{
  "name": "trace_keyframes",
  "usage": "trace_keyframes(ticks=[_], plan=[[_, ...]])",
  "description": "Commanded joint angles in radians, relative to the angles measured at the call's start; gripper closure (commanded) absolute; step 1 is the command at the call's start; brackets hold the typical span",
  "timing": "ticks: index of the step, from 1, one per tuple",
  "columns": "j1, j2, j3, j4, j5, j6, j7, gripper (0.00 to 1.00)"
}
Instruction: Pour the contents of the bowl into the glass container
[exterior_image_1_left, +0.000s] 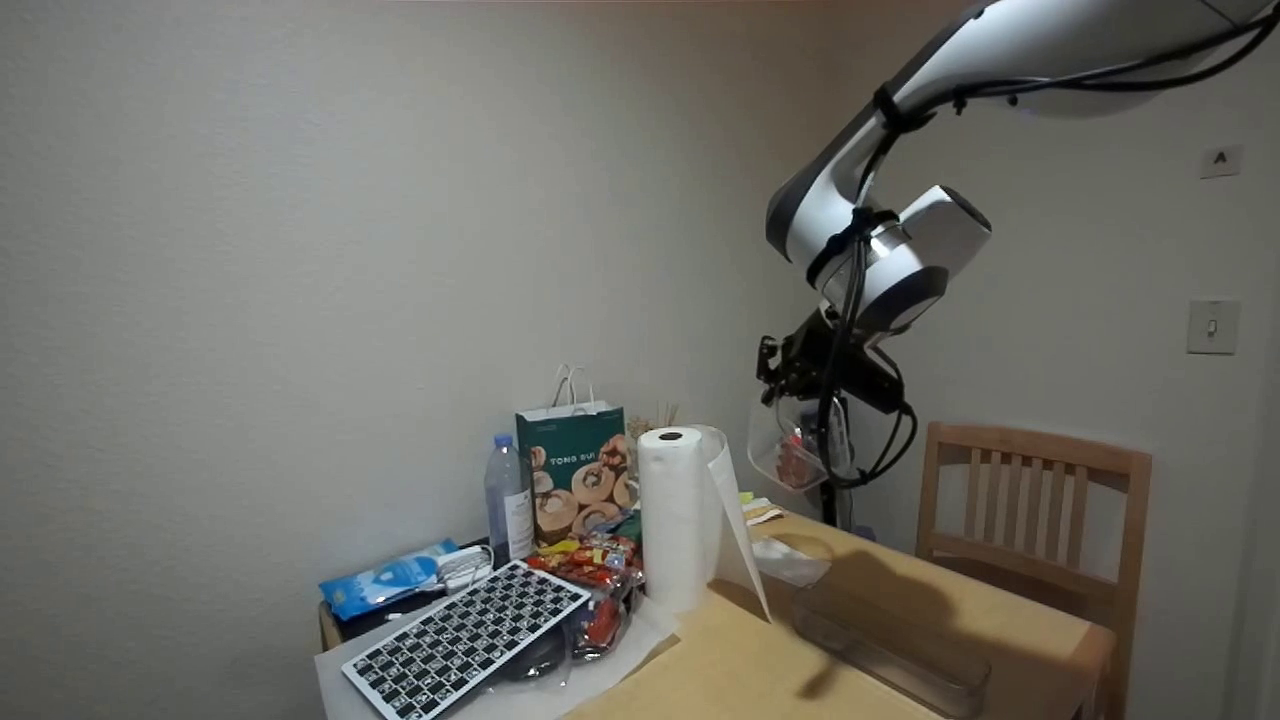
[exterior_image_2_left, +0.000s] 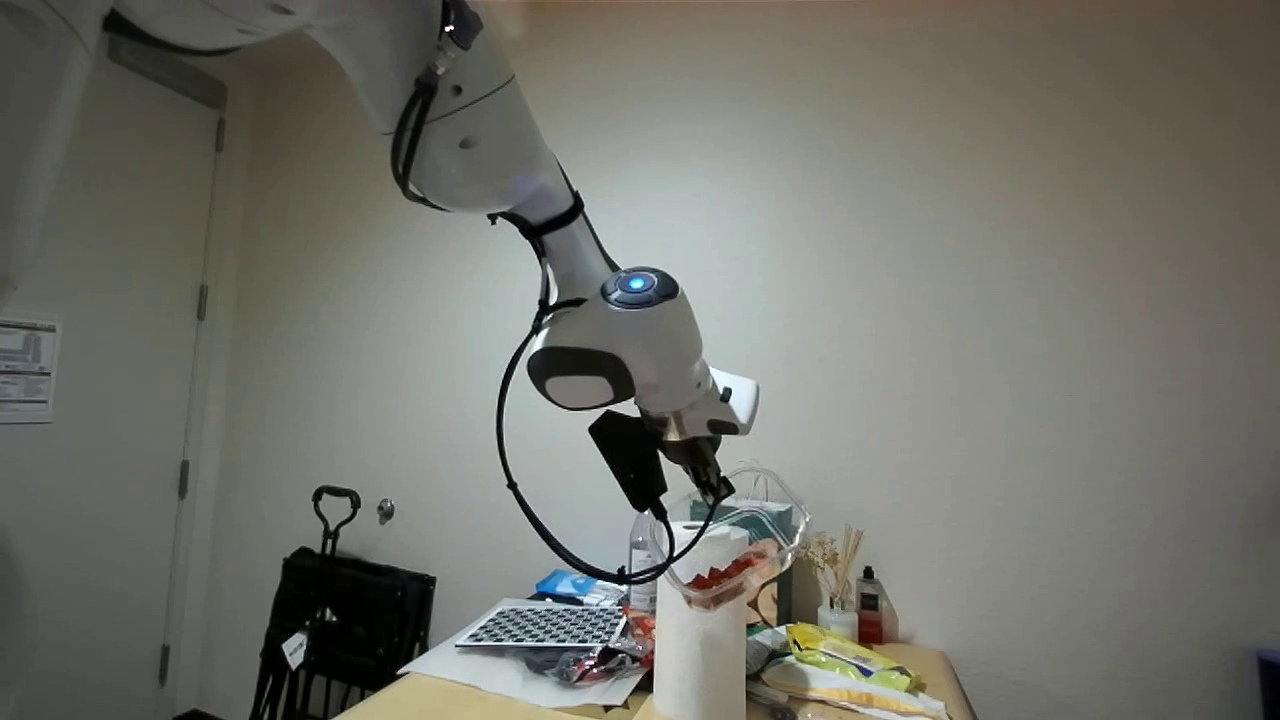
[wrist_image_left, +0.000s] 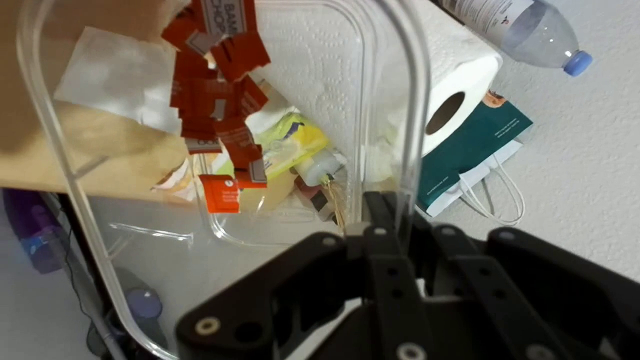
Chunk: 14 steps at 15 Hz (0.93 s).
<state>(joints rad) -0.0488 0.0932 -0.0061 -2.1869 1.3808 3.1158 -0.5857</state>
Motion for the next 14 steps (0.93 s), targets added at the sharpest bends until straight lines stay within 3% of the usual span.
trace_keyframes(ticks=[1, 5, 6, 7, 8, 9, 10, 12, 13, 14], plan=[[0.016, -0.001, 0.028, 0.034, 0.067, 0.139, -0.189, 0.98], [0.039, 0.004, 0.064, 0.074, 0.019, 0.307, -0.266, 0.98], [0.071, 0.0, 0.037, 0.026, -0.175, 0.361, -0.093, 0.98], [0.062, 0.012, 0.064, 0.037, -0.08, 0.414, -0.234, 0.98], [0.071, 0.002, 0.059, 0.004, -0.102, 0.41, -0.227, 0.98], [0.069, -0.019, 0.06, -0.008, -0.079, 0.335, -0.221, 0.98], [0.069, 0.009, 0.057, 0.032, -0.083, 0.348, -0.193, 0.93], [0.071, 0.009, 0.059, 0.013, -0.083, 0.341, -0.193, 0.93], [0.071, 0.009, 0.059, 0.01, -0.083, 0.341, -0.193, 0.98], [0.061, -0.019, 0.063, 0.015, -0.072, 0.242, -0.165, 0.98]])
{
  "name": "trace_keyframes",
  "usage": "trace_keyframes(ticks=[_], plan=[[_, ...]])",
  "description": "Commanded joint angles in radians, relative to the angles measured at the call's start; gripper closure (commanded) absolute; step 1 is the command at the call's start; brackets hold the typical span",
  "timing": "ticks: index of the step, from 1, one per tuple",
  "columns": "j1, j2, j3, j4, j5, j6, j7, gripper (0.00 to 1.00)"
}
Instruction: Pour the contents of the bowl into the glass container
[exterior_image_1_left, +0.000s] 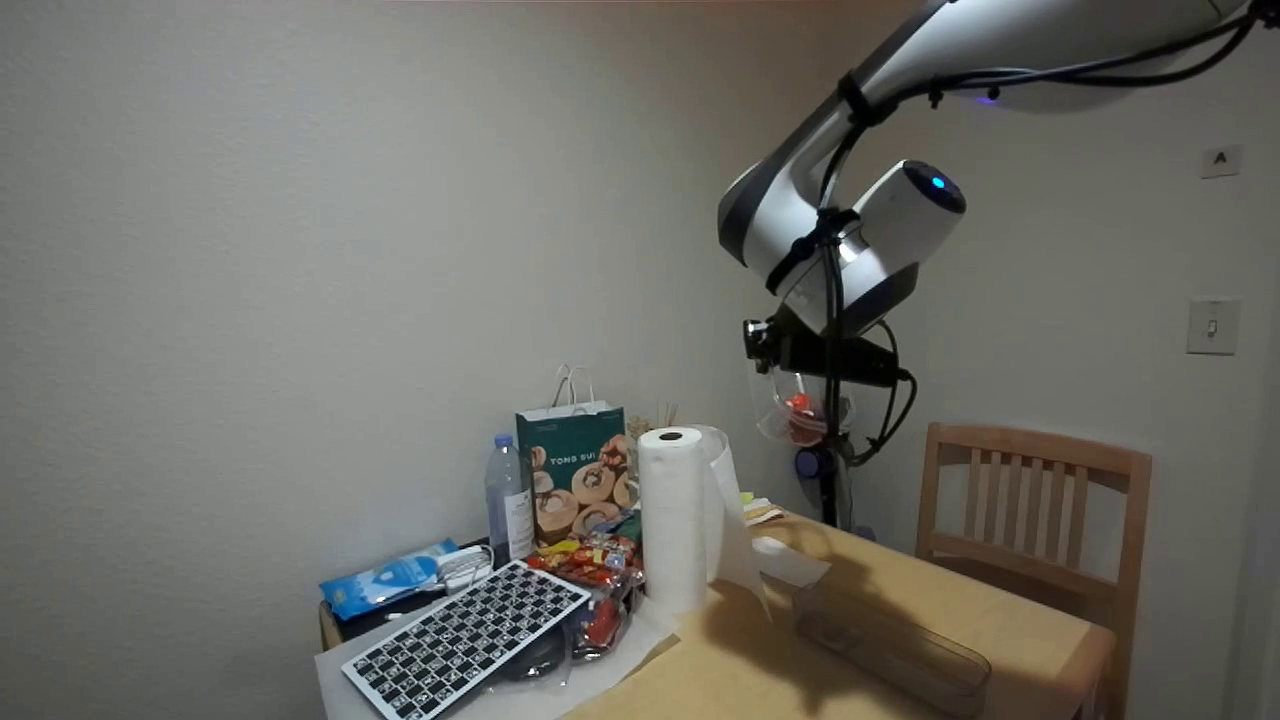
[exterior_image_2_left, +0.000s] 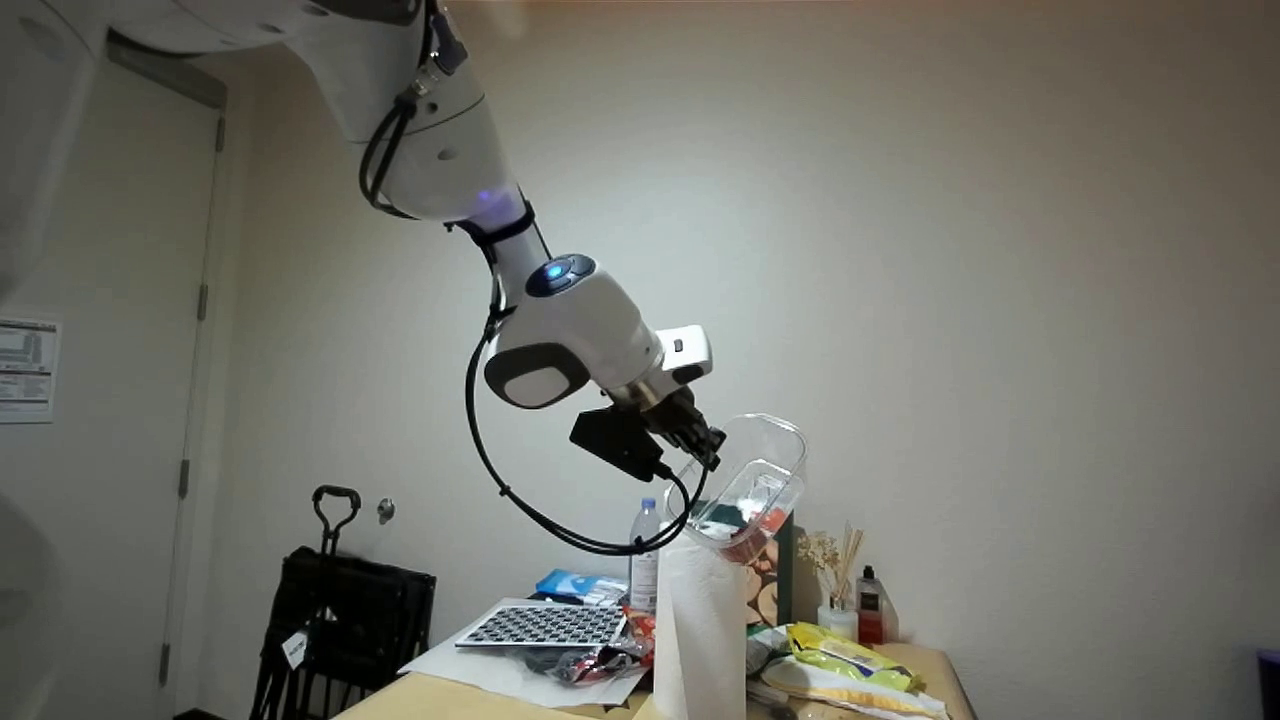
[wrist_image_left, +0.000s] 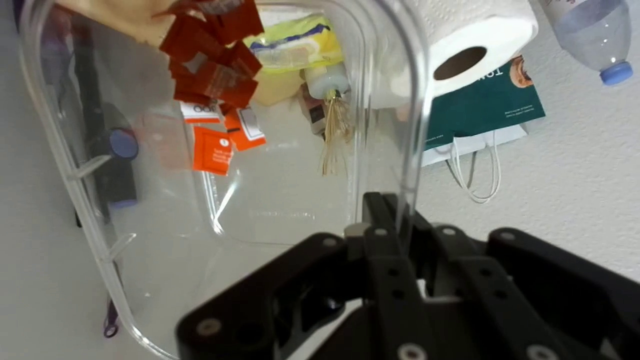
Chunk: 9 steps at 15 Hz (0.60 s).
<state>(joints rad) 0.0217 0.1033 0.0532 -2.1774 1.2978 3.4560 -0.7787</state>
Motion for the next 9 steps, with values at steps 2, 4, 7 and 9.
trace_keyframes(ticks=[2, 4, 7, 9], plan=[[-0.006, -0.025, -0.016, -0.016, 0.078, -0.188, 0.058, 0.98], [-0.009, -0.016, -0.04, -0.053, 0.054, -0.255, 0.151, 0.98], [-0.047, -0.033, -0.073, -0.029, 0.086, -0.41, 0.195, 0.98], [-0.081, -0.031, -0.079, 0.055, 0.248, -0.485, -0.012, 0.98]])
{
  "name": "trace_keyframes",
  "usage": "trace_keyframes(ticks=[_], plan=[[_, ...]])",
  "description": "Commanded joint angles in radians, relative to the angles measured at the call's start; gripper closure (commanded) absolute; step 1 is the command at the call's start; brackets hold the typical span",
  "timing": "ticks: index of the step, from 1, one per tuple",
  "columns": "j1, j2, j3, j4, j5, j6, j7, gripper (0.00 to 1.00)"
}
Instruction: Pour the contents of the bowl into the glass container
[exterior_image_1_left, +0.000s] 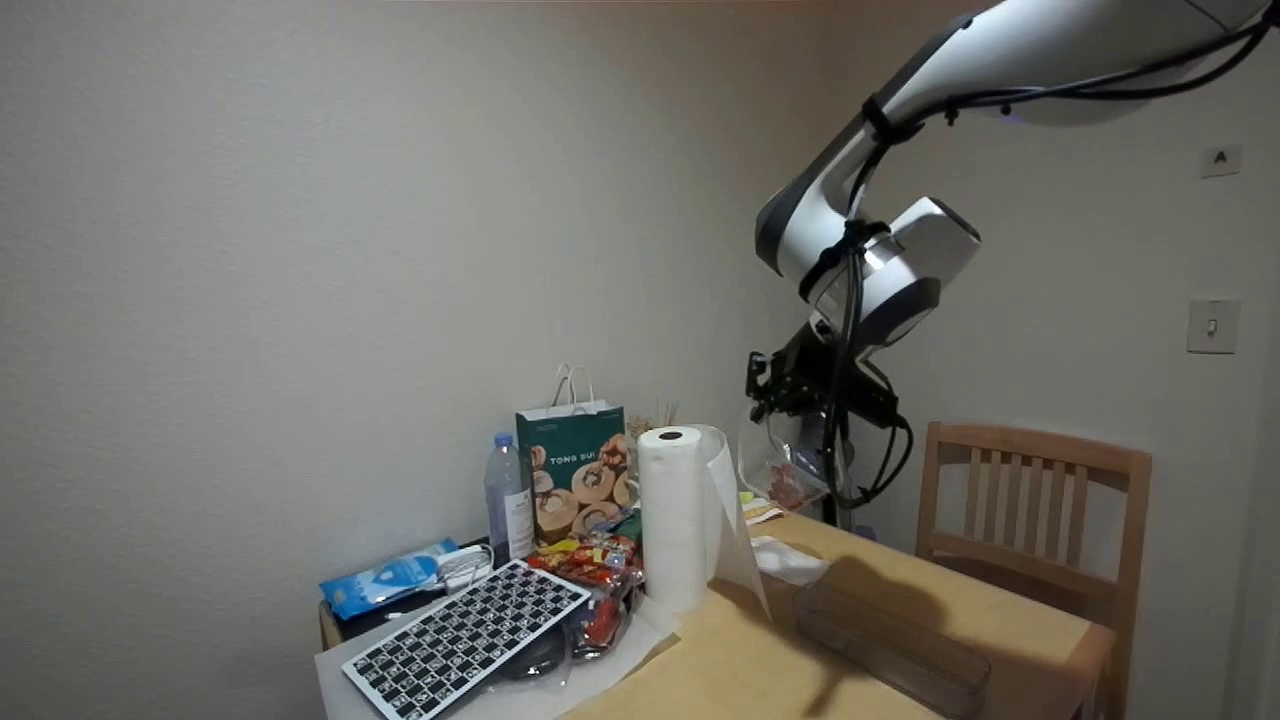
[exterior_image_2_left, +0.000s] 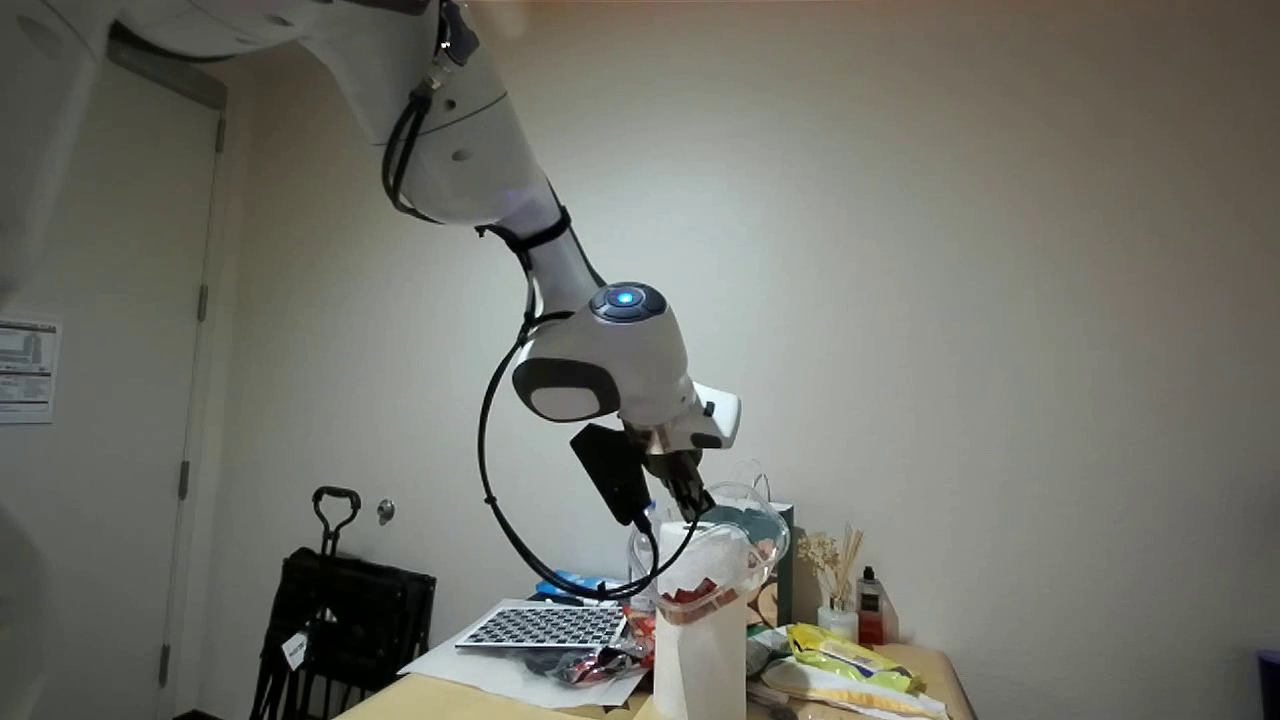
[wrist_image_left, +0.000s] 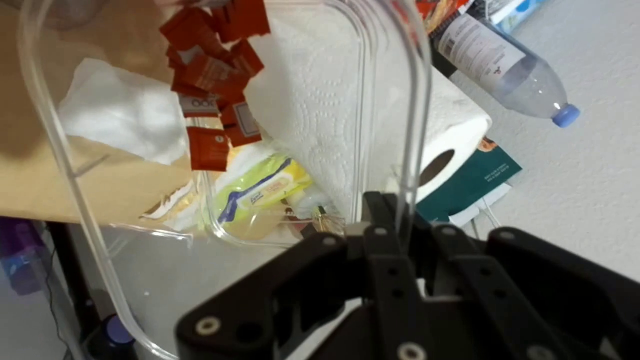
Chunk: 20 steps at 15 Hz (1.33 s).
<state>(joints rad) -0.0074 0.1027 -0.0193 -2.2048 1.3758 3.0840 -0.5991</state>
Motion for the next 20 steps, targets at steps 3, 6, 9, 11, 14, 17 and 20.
trace_keyframes(ticks=[3, 6, 9, 11, 14, 17, 20], plan=[[-0.07, 0.036, -0.027, 0.153, 0.213, -0.164, -0.34, 0.98], [-0.063, 0.007, -0.031, 0.128, 0.163, -0.153, -0.257, 0.93], [-0.056, 0.009, -0.028, 0.127, 0.163, -0.153, -0.256, 0.98], [-0.08, 0.011, -0.026, 0.16, 0.367, -0.306, -0.362, 0.98], [-0.099, 0.08, -0.041, 0.18, 0.569, -0.481, -0.439, 0.98], [-0.131, 0.159, -0.058, 0.186, 0.667, -0.705, -0.467, 0.98], [-0.086, 0.135, -0.086, 0.157, 0.591, -0.628, -0.42, 0.93]])
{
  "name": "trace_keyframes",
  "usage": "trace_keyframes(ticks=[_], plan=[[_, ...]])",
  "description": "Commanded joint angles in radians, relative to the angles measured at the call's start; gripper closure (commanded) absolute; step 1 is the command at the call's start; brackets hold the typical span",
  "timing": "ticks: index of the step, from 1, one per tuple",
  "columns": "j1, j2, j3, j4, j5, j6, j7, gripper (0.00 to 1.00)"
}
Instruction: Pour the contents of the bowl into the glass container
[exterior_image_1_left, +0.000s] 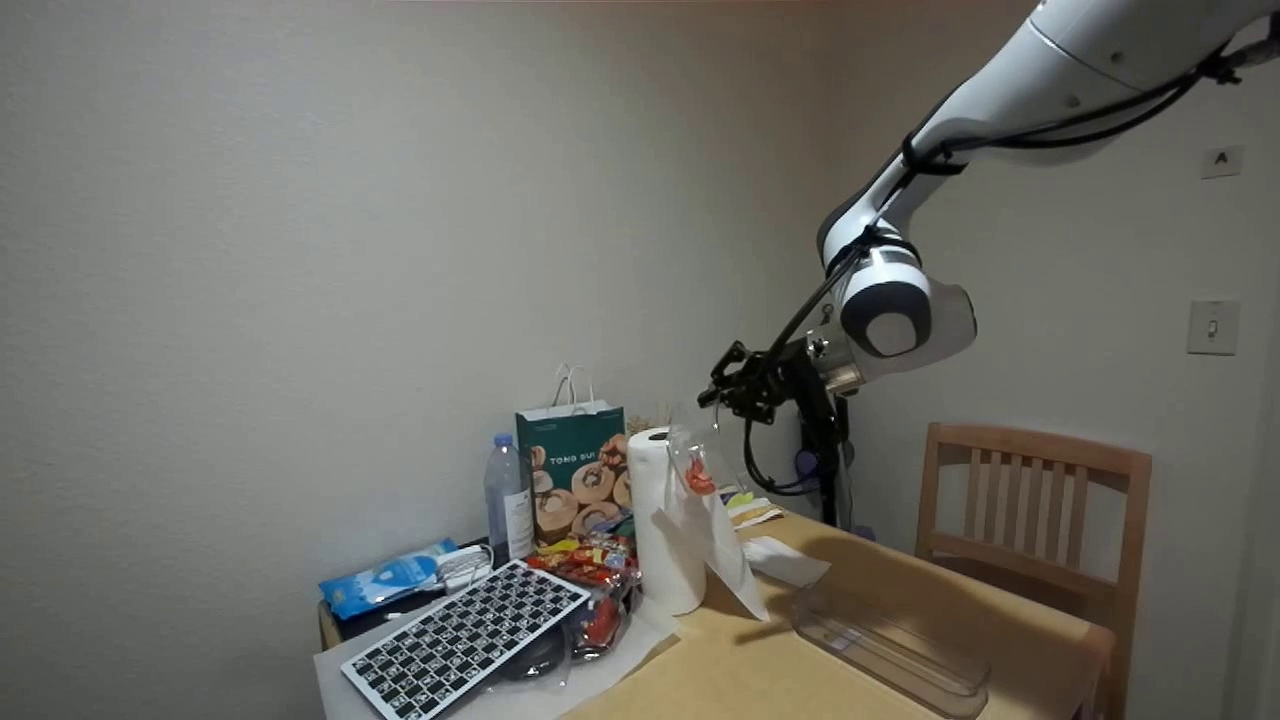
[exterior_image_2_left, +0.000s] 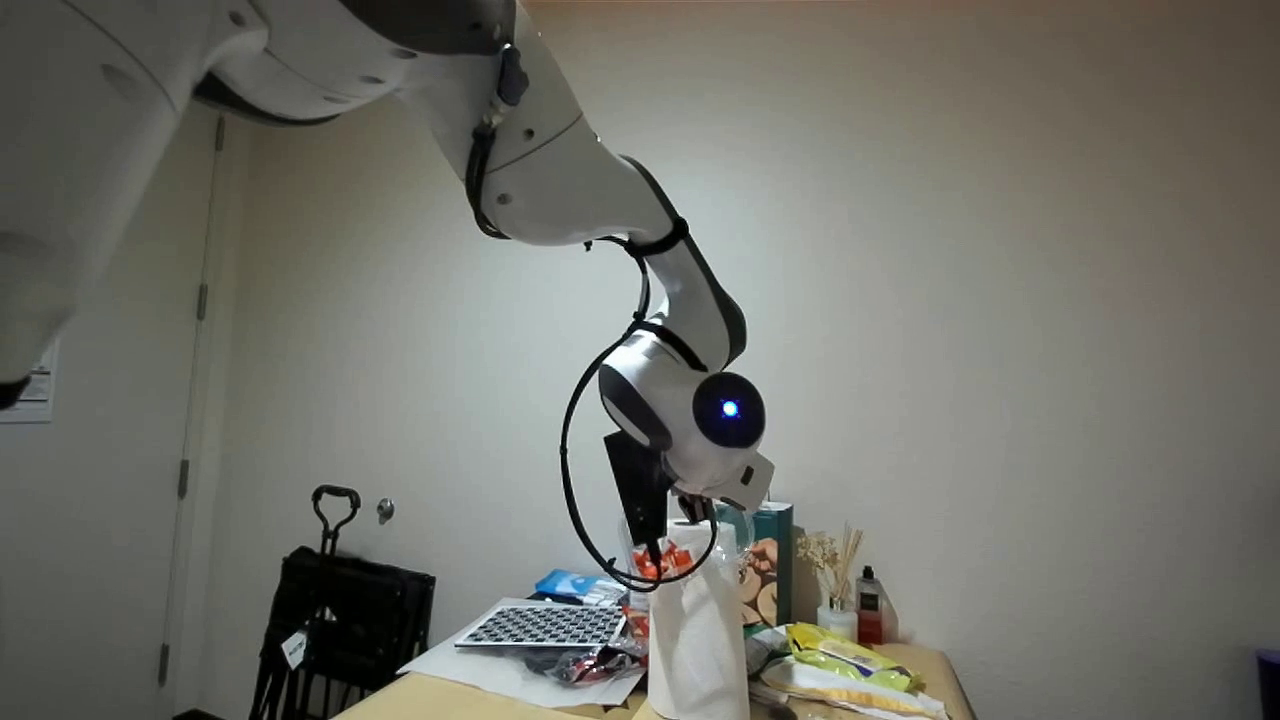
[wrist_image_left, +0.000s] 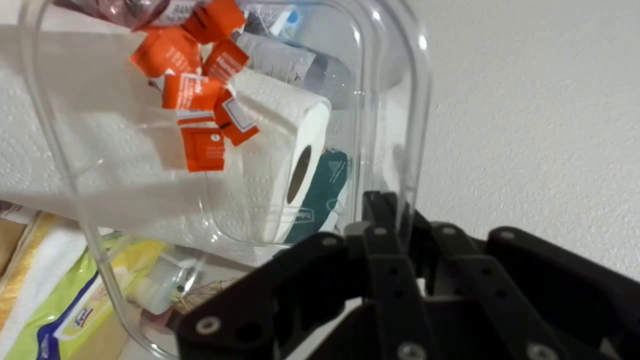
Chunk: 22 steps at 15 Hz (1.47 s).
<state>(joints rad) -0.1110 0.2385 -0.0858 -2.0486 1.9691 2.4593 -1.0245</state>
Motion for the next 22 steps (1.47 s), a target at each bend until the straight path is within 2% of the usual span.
trace_keyframes(ticks=[1, 3, 4, 5, 8, 9, 12, 14, 16, 22], plan=[[0.019, -0.001, -0.02, 0.001, -0.003, -0.002, 0.006, 0.93], [0.026, -0.008, -0.019, 0.002, -0.003, 0.002, 0.006, 0.93], [0.007, -0.016, -0.022, -0.011, -0.005, -0.078, 0.032, 0.98], [-0.023, -0.028, -0.033, -0.035, 0.034, -0.199, -0.008, 0.98], [-0.075, -0.023, -0.078, -0.098, 0.101, -0.418, -0.06, 0.98], [-0.117, -0.026, -0.069, -0.123, 0.1, -0.497, -0.071, 0.98], [-0.16, -0.029, -0.141, -0.19, 0.085, -0.748, -0.082, 0.98], [-0.184, -0.041, -0.175, -0.24, 0.07, -0.847, -0.074, 0.98], [-0.194, -0.049, -0.205, -0.279, 0.055, -0.889, -0.064, 0.98], [-0.197, -0.073, -0.249, -0.355, 0.051, -0.882, -0.062, 0.98]])
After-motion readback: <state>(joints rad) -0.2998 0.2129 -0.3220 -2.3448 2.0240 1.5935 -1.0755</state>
